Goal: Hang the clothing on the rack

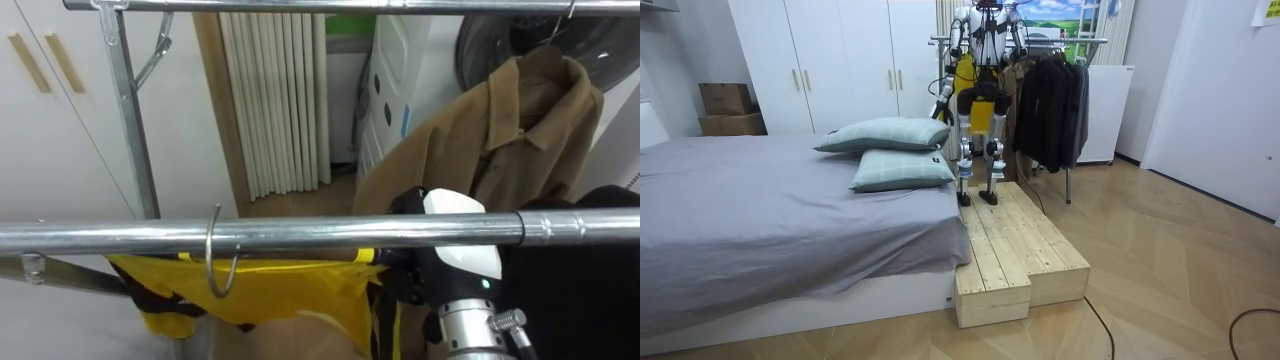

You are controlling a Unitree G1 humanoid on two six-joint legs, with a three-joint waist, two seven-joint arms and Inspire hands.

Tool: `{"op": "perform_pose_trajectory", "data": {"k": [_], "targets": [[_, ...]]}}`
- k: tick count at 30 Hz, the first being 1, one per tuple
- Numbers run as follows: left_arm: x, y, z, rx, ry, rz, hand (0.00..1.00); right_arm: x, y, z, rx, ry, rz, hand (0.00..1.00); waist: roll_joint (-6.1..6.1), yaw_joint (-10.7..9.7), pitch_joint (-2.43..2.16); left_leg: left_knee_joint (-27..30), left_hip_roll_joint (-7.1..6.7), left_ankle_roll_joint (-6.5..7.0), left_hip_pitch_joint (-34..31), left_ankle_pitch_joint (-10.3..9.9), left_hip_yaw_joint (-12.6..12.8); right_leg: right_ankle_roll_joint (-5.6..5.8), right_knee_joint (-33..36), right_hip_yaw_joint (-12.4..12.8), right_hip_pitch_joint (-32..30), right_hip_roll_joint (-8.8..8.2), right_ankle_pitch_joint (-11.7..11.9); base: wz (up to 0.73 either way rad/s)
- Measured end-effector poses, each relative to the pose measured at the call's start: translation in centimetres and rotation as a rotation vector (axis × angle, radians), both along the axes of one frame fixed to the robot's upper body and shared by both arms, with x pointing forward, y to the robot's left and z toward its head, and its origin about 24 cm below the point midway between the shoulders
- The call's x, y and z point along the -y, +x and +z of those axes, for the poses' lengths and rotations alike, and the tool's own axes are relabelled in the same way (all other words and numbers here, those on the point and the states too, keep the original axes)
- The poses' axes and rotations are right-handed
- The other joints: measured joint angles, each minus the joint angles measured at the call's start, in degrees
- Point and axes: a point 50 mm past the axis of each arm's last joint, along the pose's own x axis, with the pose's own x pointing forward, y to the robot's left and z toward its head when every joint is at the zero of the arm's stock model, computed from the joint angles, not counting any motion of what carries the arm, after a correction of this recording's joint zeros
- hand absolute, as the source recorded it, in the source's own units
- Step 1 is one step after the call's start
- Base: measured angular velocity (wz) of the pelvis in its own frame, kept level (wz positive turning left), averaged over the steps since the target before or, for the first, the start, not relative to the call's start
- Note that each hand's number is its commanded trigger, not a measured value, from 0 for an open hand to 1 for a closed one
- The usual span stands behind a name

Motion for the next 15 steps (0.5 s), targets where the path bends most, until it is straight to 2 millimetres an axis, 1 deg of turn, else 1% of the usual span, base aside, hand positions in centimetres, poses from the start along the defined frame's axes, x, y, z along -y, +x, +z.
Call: {"op": "perform_pose_trajectory", "data": {"k": [3, 5, 15], "targets": [[0.02, -0.17, 0.0, 0.0, 0.004, 0.0, 0.0, -0.06, -0.03, -0.04, -0.002, 0.0, 0.002, 1.0, 0.06, 0.0, -0.03, 0.0, 0.04, 0.0, 0.2, 0.0, 0.0, -0.01, -0.2, -0.1, 0.3, 0.0, 0.0, 0.0], [-0.01, -0.18, 0.01, 0.0, 0.008, 0.002, 0.0, -0.08, -0.08, -0.12, -0.005, 0.001, 0.003, 1.0, 0.1, 0.0, -0.05, 0.0, 0.12, 0.0, 0.4, 0.0, 0.0, -0.35, -0.9, -0.1, 0.8, -0.03, 0.2, 0.0], [-0.17, -0.23, 0.06, 0.002, 0.016, 0.018, 0.0, -0.06, -0.06, -0.39, -0.022, 0.001, 0.003, 1.0, 0.12, -0.1, -0.1, 0.0, 0.47, -0.13, 1.0, -0.1, 0.0, -0.35, -0.9, -0.2, 1.6, 0.18, 0.2, 0.0]]}}
